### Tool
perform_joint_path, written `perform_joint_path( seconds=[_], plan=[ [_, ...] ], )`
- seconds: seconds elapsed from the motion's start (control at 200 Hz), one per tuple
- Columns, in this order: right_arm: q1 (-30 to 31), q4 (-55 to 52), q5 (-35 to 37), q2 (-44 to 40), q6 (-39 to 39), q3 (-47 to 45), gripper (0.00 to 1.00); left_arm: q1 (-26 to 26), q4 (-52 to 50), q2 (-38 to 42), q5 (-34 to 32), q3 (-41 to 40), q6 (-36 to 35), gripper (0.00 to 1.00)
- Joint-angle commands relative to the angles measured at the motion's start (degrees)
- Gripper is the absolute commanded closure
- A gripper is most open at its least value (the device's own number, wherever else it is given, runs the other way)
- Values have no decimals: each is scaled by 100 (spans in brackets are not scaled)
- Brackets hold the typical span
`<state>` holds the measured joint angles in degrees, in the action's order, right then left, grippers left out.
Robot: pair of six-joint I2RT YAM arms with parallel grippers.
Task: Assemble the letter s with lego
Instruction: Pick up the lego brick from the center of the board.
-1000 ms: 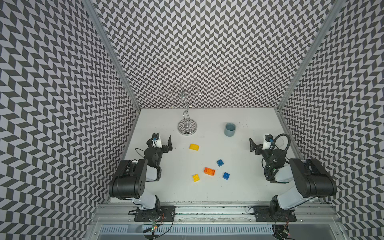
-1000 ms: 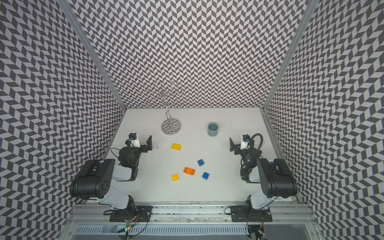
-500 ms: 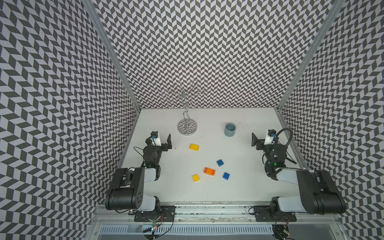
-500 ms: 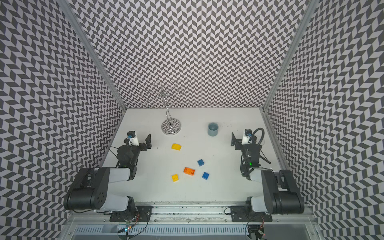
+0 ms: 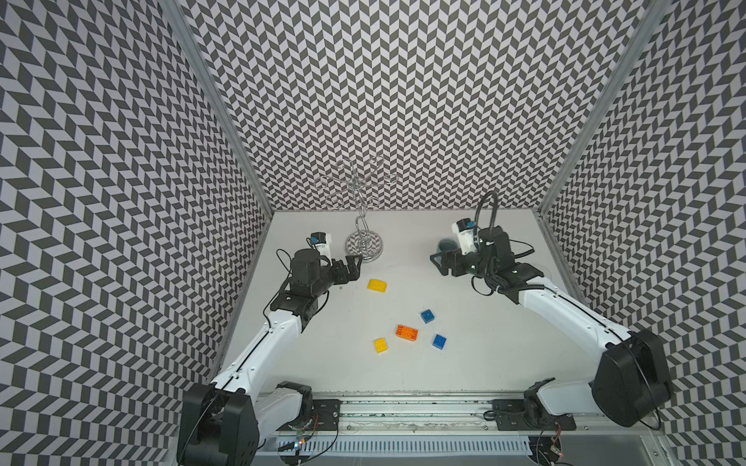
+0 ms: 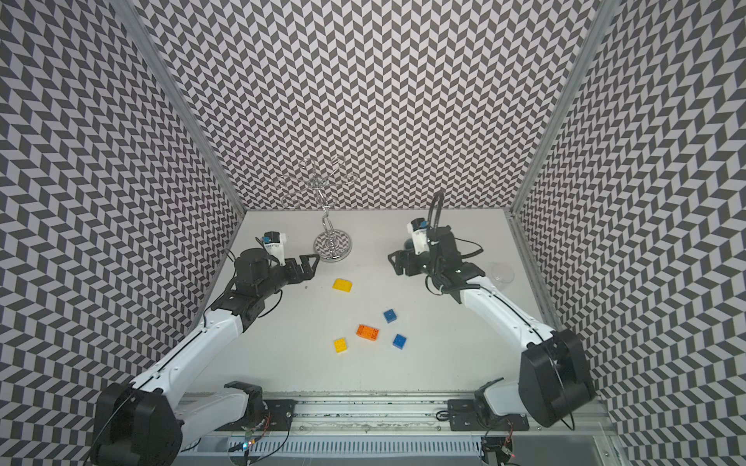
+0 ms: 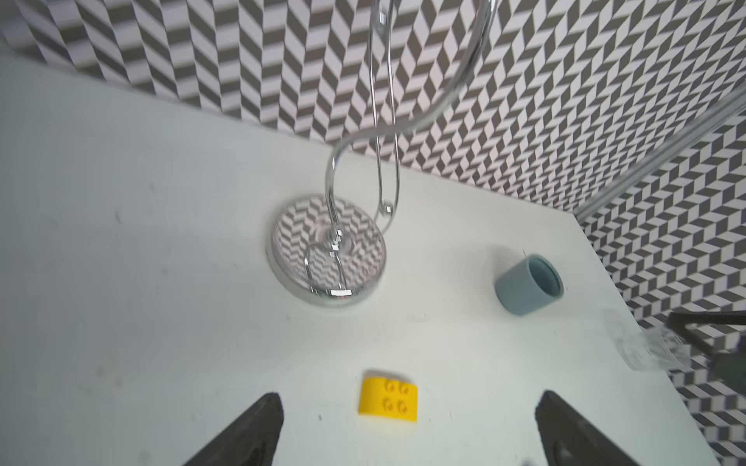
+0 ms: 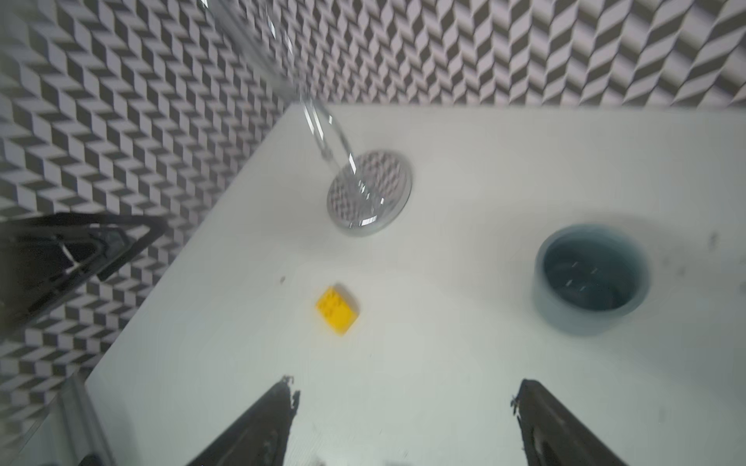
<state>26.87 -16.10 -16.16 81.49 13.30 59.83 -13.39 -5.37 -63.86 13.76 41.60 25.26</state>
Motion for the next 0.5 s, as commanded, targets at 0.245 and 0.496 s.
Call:
perform_joint_path(
  seconds=[0.245,0.496],
  plan=[
    [1095,-1557,505,1104,127,362,29,-1137,-1156,630,905,-1065,1490,1],
    [1335,-1507,927,1439,217,104,33,-1351,-983,1040,816,-1501,1755,0]
  ],
)
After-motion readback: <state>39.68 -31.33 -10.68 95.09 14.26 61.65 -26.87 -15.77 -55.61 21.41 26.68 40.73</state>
